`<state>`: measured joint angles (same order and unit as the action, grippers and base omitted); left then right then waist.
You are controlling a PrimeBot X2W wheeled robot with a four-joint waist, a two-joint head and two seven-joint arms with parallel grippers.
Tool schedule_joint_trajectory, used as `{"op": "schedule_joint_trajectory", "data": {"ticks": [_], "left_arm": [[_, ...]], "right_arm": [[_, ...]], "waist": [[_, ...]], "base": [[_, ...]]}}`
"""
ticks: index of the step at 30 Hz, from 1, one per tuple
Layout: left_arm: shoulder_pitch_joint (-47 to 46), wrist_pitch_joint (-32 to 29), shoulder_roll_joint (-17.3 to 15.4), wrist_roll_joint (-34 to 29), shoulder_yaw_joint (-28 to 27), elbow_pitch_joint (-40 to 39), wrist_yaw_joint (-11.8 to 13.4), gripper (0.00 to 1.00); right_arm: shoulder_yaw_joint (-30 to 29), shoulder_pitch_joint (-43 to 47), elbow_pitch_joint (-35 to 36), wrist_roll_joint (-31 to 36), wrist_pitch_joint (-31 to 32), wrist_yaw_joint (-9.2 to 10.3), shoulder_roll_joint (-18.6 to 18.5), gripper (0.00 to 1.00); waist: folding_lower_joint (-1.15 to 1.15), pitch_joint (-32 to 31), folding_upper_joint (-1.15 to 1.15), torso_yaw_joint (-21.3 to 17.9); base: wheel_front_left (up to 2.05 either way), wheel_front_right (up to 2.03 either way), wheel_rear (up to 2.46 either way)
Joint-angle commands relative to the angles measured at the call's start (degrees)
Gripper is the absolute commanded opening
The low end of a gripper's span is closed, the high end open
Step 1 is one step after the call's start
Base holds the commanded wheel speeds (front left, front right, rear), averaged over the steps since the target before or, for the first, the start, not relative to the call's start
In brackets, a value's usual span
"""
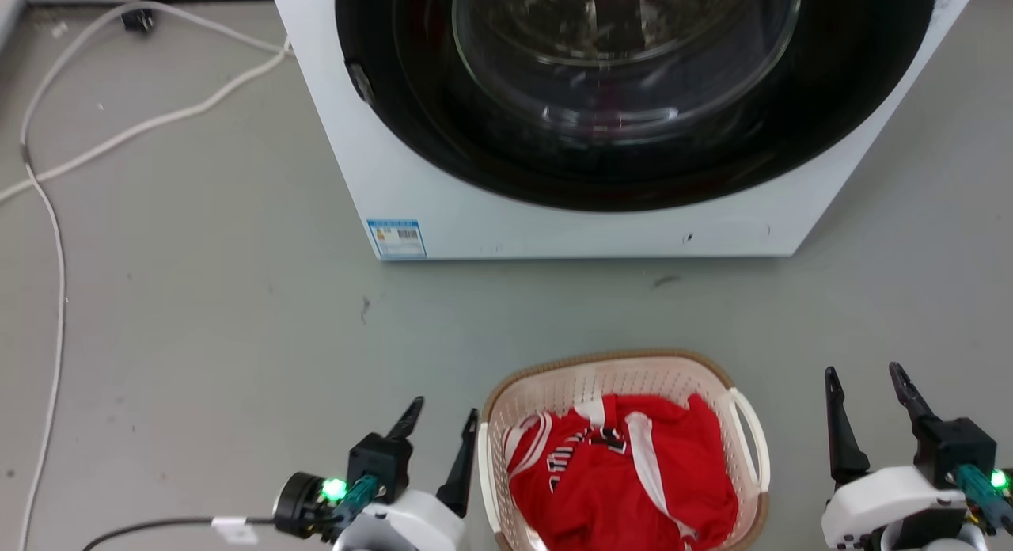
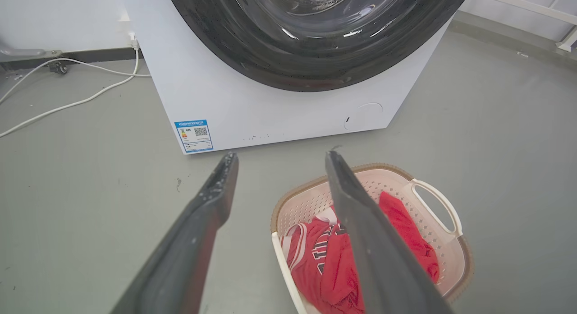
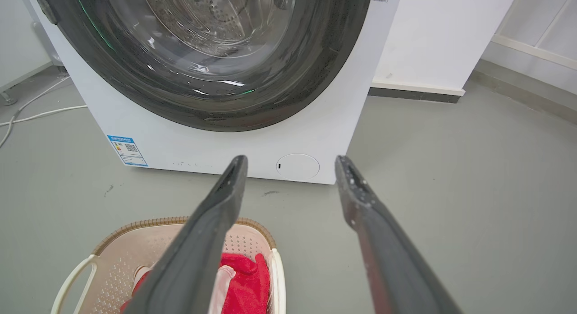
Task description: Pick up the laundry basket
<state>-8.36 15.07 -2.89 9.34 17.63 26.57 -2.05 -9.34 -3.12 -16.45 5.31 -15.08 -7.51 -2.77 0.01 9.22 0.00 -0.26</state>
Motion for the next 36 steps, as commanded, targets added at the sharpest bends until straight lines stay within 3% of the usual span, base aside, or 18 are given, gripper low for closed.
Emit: {"op": "schedule_joint_trajectory", "data": {"ticks": [1, 6, 8, 12, 26, 36], "left_arm": [[-2.1, 0.2, 0.0, 0.5, 0.8, 2.1, -0.6, 1.00], [-6.7, 0.2, 0.0, 1.7, 3.8, 8.9, -2.0, 1.00], [-12.1, 0.2, 0.0, 5.3, 6.4, 15.6, -3.0, 1.00], [-16.0, 0.2, 0.0, 7.3, 9.0, 20.8, -3.5, 1.00], [-25.8, 0.2, 0.0, 14.6, 15.6, 31.6, -4.5, 1.00], [-30.4, 0.2, 0.0, 19.0, 20.0, 34.0, -4.6, 1.00]], "right_arm": [[-0.6, -1.8, -1.8, 1.1, -0.1, 0.03, -0.2, 1.00], [-2.7, -5.9, -7.2, 4.3, -0.1, 0.04, -0.2, 1.00], [-4.2, -10.6, -13.4, 6.6, -0.1, 0.04, -0.7, 1.00], [-4.8, -14.0, -18.6, 7.7, -0.1, 0.04, -1.4, 1.00], [-3.4, -26.0, -32.4, 11.3, -0.1, 0.04, -3.3, 1.00], [-2.2, -32.5, -40.1, 15.3, -0.1, 0.04, -4.5, 1.00]], "waist": [[-0.01, 3.1, 0.00, -0.3], [-0.01, 8.1, 0.00, -0.7], [-0.01, 14.4, 0.00, -0.7], [-0.01, 18.8, 0.00, -0.9], [-0.01, 29.7, 0.00, -1.0], [-0.01, 33.7, 0.00, -0.1]], "base": [[0.00, 0.00, 0.00], [0.00, 0.00, 0.00], [0.00, 0.00, 0.00], [0.00, 0.00, 0.00], [0.00, 0.00, 0.00], [0.00, 0.00, 0.00]]}}
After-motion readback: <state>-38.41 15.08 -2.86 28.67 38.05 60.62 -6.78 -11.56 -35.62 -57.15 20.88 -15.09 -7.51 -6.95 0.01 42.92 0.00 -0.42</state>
